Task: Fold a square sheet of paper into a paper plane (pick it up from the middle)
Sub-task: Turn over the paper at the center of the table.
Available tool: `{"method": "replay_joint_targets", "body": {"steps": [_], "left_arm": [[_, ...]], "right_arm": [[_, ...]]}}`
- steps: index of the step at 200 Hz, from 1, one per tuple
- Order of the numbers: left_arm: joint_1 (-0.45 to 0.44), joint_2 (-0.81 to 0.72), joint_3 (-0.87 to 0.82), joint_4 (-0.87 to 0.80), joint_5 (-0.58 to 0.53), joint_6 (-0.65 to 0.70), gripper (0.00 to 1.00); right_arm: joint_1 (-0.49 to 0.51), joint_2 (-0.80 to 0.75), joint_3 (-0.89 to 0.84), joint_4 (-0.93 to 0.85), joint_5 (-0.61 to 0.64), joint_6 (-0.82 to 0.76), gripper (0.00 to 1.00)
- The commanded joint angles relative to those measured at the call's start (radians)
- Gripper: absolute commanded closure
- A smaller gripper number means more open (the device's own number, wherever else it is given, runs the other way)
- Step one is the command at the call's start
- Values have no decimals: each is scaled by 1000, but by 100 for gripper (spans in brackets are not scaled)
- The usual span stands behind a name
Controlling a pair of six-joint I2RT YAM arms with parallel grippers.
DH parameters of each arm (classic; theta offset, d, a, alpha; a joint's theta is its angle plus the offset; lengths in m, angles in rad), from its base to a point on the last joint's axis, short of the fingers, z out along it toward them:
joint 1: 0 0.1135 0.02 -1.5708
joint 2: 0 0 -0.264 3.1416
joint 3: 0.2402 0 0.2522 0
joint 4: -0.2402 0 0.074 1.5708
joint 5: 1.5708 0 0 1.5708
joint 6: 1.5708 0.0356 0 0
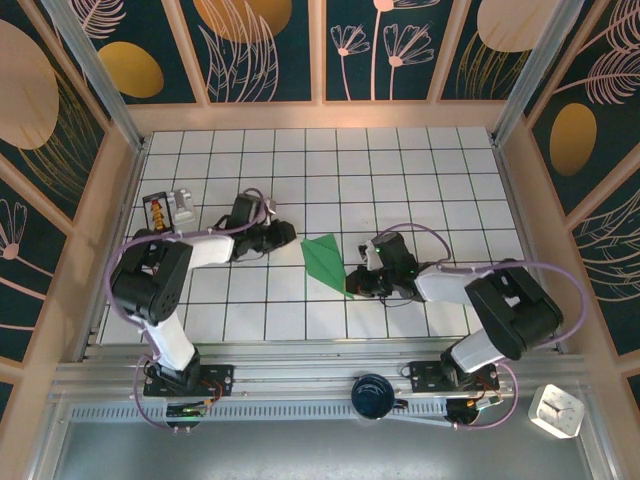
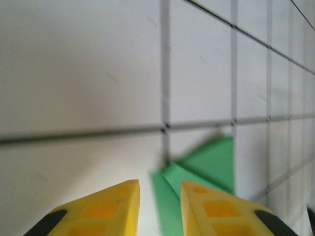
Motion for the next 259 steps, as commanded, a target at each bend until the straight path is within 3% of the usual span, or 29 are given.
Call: {"method": "replay_joint_targets", "body": {"steps": [1, 53, 122, 175, 259], "left_arm": [[-58, -53, -64, 117, 75, -59, 70], [-62, 10, -46, 125, 113, -57, 68], [-62, 49, -30, 98, 130, -41, 67], [-62, 69, -25, 105, 137, -44, 67], [-61, 86, -28, 108, 132, -46, 67]], "right_arm": [[-26, -86, -15, 37, -2, -10, 89], [-27, -13, 51, 82, 173, -2, 70], [-2, 159, 156, 108, 192, -69, 64], [12, 204, 195, 128, 139, -81, 65], [23, 216, 194, 132, 114, -87, 80]]}}
